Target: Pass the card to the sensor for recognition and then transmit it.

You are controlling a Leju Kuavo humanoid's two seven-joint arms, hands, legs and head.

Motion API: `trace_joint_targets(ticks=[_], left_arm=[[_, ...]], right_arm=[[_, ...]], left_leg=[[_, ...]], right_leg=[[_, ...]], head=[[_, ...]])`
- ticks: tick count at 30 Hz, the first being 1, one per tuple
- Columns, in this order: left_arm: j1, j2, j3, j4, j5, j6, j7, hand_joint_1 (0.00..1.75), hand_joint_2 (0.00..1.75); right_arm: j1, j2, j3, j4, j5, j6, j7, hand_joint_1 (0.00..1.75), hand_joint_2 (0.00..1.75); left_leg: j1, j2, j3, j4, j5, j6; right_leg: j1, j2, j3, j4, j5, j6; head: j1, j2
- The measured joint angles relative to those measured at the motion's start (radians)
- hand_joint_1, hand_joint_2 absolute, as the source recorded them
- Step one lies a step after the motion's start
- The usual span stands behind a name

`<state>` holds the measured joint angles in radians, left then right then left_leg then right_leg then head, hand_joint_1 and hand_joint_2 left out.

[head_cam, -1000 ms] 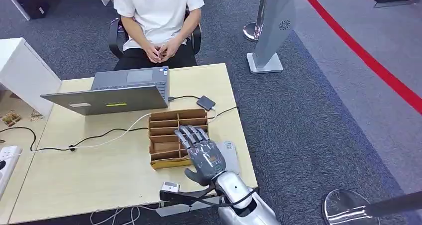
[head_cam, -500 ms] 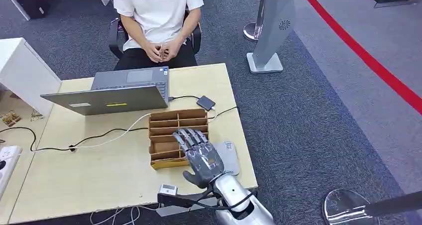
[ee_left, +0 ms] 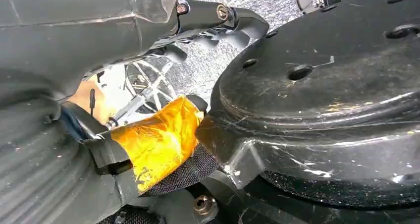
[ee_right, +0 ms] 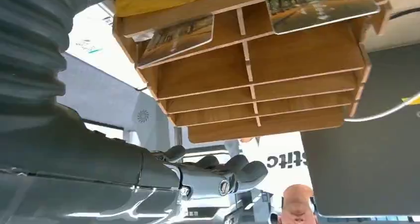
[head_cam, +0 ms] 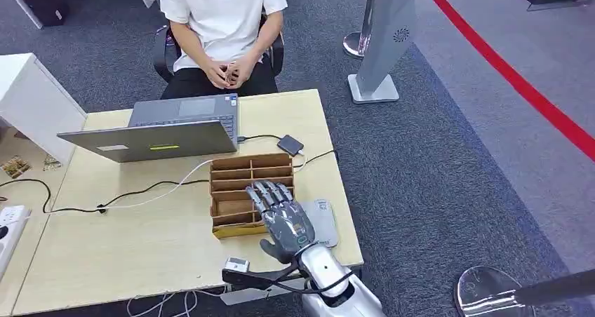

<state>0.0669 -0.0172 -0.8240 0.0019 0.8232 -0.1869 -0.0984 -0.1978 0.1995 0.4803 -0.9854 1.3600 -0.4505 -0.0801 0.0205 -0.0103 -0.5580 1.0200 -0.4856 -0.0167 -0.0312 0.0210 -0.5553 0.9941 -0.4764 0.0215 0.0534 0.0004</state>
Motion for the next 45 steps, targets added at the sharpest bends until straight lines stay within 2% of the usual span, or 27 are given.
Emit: trace_joint_targets(ticks=[12,13,14,15,16,31,37,41,45], left_arm=[[0.000,0.000,-0.001,0.000,0.008,0.000,0.000,0.00,1.75],[0.000,-0.001,-0.001,0.000,0.008,0.000,0.000,0.00,1.75],[0.000,-0.001,-0.001,0.000,0.009,0.000,0.000,0.00,1.75],[0.000,-0.001,-0.001,0.000,0.009,0.001,0.000,0.00,1.75],[0.000,-0.002,-0.001,0.000,0.010,0.001,0.000,0.00,1.75],[0.000,-0.003,-0.003,0.002,0.020,0.002,0.001,0.00,1.75],[0.000,-0.003,-0.004,0.002,0.023,0.002,0.001,0.00,1.75],[0.000,-0.003,-0.011,0.002,0.024,0.000,0.001,0.00,1.75],[-0.001,-0.002,-0.023,0.003,0.027,-0.001,0.001,0.00,1.75]], right_arm=[[-0.005,0.006,-0.031,0.040,0.021,-0.014,0.011,0.00,1.75],[-0.005,0.006,-0.034,0.044,0.021,-0.016,0.012,0.33,1.75],[-0.005,0.006,-0.036,0.047,0.023,-0.018,0.015,1.64,1.75],[-0.005,0.006,-0.037,0.049,0.026,-0.020,0.017,1.64,1.75],[-0.005,0.006,-0.038,0.051,0.031,-0.020,0.018,1.75,1.75],[-0.005,0.008,-0.056,0.064,0.035,-0.022,0.002,1.75,1.75],[-0.005,0.010,-0.059,0.062,0.054,-0.061,-0.001,1.75,1.75],[-0.004,0.010,-0.059,0.017,0.074,-0.103,-0.002,1.75,1.75],[-0.004,0.005,-0.059,-0.107,0.074,-0.113,-0.004,1.75,1.75]], left_leg=[[0.000,0.000,0.000,0.000,0.000,0.000],[0.000,0.000,0.000,0.000,0.000,0.000],[0.000,0.000,0.000,0.000,0.000,0.000],[0.000,0.000,0.000,0.000,0.000,0.000],[0.000,0.000,0.000,0.000,0.000,0.000],[0.000,0.000,0.000,0.000,0.000,0.000],[0.000,0.000,0.000,0.000,0.000,0.000],[0.000,0.000,0.000,0.000,0.000,0.000],[0.000,0.000,0.000,0.000,0.000,0.000]], right_leg=[[0.000,0.000,0.000,0.000,0.000,0.000],[0.000,0.000,0.000,0.000,0.000,0.000],[0.000,0.000,0.000,0.000,0.000,0.000],[0.000,0.000,0.000,0.000,0.000,0.000],[0.000,0.000,0.000,0.000,0.000,0.000],[0.000,0.000,0.000,0.000,0.000,0.000],[0.000,0.000,0.000,0.000,0.000,0.000],[0.000,0.000,0.000,0.000,0.000,0.000],[0.000,0.000,0.000,0.000,0.000,0.000]], head=[[0.000,0.000],[0.000,0.000],[0.000,0.000],[0.000,0.000],[0.000,0.000],[0.000,0.000],[0.000,0.000],[0.000,0.000],[0.000,0.000]])
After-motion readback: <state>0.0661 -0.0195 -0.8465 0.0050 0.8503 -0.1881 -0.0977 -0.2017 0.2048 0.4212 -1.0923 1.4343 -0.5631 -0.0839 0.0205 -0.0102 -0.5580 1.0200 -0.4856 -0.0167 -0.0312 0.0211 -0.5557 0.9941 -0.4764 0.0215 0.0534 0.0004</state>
